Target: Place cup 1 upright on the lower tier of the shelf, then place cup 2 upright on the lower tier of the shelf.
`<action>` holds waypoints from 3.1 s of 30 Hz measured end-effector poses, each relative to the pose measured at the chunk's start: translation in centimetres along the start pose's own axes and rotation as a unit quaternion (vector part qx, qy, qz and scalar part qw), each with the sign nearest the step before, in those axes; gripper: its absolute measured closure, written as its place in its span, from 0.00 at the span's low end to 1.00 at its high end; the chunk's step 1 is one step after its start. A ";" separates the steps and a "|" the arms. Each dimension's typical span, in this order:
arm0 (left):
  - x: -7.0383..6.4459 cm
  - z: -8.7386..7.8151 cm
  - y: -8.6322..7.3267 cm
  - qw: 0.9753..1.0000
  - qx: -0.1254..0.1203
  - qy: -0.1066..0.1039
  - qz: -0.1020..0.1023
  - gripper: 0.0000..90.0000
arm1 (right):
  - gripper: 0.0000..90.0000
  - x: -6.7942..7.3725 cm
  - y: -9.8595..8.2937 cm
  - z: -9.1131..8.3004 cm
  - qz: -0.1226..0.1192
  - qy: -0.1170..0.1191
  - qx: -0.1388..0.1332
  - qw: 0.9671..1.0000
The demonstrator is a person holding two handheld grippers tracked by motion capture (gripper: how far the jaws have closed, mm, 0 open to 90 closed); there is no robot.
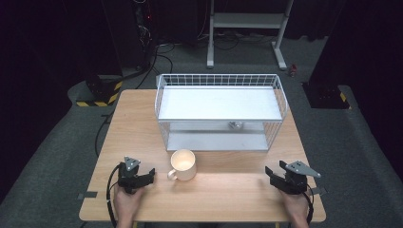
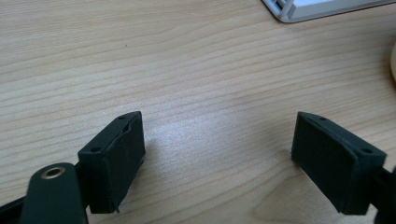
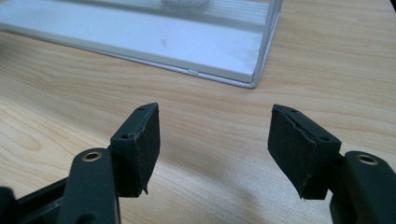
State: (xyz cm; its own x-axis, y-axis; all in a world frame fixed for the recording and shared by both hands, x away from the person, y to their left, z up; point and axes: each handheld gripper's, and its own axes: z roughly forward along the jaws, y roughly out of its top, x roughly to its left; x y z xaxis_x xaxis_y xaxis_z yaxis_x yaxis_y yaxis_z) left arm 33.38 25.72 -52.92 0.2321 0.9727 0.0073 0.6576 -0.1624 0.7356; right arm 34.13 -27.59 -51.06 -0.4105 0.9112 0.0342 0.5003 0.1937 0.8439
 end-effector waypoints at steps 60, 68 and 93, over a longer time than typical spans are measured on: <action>-6.0 -5.2 1.2 0.989 -0.065 -0.125 0.051 0.07 | 0.28 0.6 0.5 3.2 -0.009 -0.027 0.100 0.995; -7.3 -4.3 1.4 0.988 -0.045 -0.132 0.066 0.05 | 0.28 0.5 0.5 3.2 -0.011 -0.027 0.099 0.995; -10.4 -0.4 3.9 0.986 -0.043 -0.126 0.096 0.02 | 0.28 0.5 0.5 3.2 -0.011 -0.026 0.100 0.995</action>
State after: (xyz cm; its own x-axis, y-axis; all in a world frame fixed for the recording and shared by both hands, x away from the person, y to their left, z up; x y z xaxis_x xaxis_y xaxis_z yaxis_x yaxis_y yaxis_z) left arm 33.23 15.06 -49.90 0.5241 0.8516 -0.0093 0.5240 -0.3138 0.7918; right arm 36.57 -25.85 -52.35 -0.3851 0.9227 -0.0152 0.6349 0.2769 0.7212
